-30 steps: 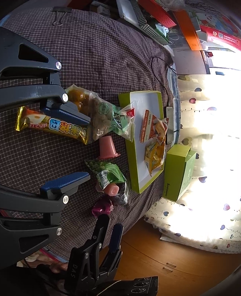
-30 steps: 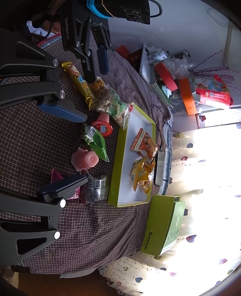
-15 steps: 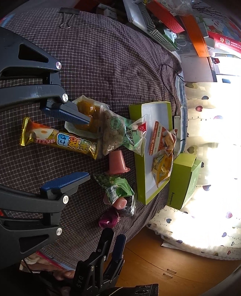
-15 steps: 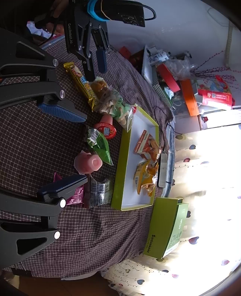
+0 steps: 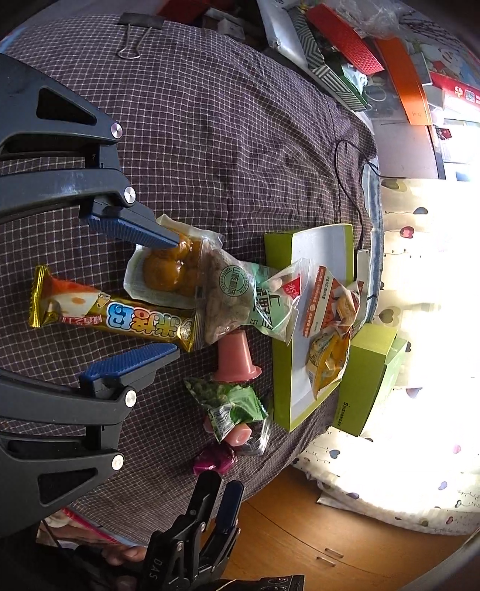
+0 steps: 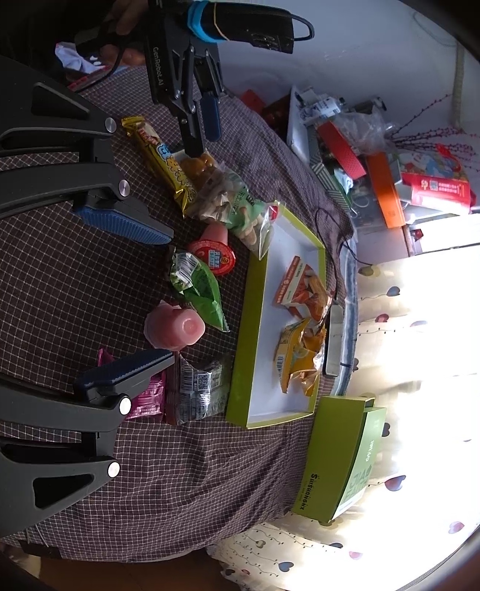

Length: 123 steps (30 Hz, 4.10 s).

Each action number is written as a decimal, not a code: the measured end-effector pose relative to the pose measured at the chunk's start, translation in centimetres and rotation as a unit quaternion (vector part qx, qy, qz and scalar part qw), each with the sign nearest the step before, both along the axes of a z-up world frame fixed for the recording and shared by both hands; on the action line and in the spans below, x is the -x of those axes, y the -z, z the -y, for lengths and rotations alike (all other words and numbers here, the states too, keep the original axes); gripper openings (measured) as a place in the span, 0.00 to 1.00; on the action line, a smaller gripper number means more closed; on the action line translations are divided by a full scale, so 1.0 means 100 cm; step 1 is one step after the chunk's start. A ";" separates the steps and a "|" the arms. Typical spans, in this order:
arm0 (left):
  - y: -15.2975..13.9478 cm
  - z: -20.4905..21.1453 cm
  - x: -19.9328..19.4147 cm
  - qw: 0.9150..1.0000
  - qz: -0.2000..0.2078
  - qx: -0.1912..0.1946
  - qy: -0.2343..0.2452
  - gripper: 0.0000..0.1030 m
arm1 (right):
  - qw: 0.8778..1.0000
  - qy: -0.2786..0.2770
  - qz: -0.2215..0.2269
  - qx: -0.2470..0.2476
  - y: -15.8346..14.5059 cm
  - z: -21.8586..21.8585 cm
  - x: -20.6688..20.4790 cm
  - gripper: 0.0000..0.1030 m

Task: Organize snacks
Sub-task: 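Move both tools back over the remaining snacks, then grasp the peanut bag with the left tool while the right tool grasps the silver biscuit packet, then carry both packets over the yellow tray and lower them inside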

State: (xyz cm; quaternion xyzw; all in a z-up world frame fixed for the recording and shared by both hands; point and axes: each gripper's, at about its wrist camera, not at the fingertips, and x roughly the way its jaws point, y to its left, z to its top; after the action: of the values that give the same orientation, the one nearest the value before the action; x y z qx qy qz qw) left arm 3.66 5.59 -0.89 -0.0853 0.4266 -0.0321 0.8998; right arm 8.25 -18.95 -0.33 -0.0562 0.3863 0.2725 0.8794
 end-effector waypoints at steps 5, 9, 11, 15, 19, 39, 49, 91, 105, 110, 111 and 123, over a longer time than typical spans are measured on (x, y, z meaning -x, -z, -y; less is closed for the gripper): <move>-0.002 -0.004 -0.012 1.000 0.003 -0.001 -0.003 0.53 | 1.000 0.004 -0.002 -0.002 -0.001 -0.001 -0.008 0.57; -0.004 -0.004 -0.026 1.000 0.003 -0.002 0.002 0.53 | 1.000 0.008 -0.005 -0.005 -0.001 0.000 -0.013 0.57; -0.005 -0.004 -0.032 1.000 0.006 0.002 0.005 0.53 | 1.000 0.009 -0.006 -0.006 -0.001 0.000 -0.016 0.57; -0.006 -0.002 -0.048 1.000 0.008 0.007 0.010 0.53 | 1.000 0.020 -0.006 -0.009 -0.001 0.008 -0.021 0.57; -0.003 -0.001 -0.065 1.000 0.003 0.006 0.007 0.53 | 0.999 0.048 -0.006 -0.009 -0.002 0.022 -0.031 0.57; 0.030 0.003 -0.101 0.999 -0.047 0.009 0.012 0.53 | 0.993 0.073 -0.074 0.048 0.040 0.021 -0.095 0.57; 0.031 0.005 -0.099 0.999 -0.038 0.004 0.016 0.49 | 0.995 0.082 -0.048 0.041 0.036 0.023 -0.086 0.39; -0.050 0.057 -0.097 0.998 0.045 -0.003 0.044 0.48 | 0.995 0.081 0.057 -0.033 -0.045 0.035 -0.056 0.39; -0.044 0.061 -0.133 0.998 0.042 0.005 0.048 0.48 | 0.996 0.074 0.047 -0.035 -0.038 0.027 -0.097 0.39; -0.048 0.057 -0.141 0.998 0.051 0.005 0.038 0.48 | 0.996 0.064 0.047 -0.036 -0.039 0.022 -0.111 0.39; -0.049 0.055 -0.142 0.998 0.053 0.003 0.034 0.48 | 0.996 0.063 0.047 -0.037 -0.039 0.021 -0.114 0.39; -0.036 0.044 -0.166 0.999 0.046 -0.004 0.018 0.48 | 0.997 0.060 0.027 -0.032 -0.024 0.009 -0.147 0.39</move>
State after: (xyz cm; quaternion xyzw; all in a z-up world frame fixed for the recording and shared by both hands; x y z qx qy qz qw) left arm 20.27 1.18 2.74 -0.0727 0.3868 -0.0507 0.9179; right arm 22.99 -19.80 2.05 -0.0123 0.3567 0.2301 0.9054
